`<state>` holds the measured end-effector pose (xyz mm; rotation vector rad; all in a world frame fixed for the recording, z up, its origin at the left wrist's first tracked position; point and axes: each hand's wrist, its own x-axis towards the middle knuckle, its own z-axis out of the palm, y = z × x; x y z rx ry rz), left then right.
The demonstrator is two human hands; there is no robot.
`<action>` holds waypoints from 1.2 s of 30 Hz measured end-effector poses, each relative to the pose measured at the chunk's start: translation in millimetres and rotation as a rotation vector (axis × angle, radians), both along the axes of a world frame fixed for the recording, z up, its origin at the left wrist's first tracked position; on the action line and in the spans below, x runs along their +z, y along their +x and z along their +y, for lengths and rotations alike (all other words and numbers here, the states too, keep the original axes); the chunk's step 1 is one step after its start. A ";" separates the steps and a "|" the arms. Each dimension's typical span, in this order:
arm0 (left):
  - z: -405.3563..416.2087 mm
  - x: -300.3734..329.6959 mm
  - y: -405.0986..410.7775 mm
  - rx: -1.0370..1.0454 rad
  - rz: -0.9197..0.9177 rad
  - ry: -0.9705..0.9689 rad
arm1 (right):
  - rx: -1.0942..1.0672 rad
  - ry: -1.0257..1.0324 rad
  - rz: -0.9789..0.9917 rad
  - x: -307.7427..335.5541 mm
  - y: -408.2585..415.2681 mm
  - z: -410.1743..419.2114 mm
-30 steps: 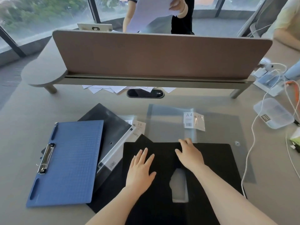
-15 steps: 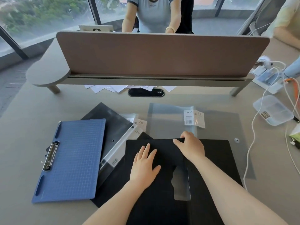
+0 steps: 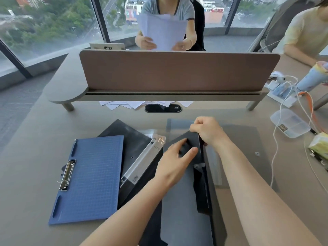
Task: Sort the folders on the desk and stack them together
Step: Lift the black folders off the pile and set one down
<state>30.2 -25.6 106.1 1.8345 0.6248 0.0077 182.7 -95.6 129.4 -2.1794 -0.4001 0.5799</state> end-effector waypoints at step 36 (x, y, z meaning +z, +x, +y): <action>229.4 6.1 -89.9 0.660 -0.231 -0.398 | -0.179 0.176 0.296 -65.1 -107.2 101.1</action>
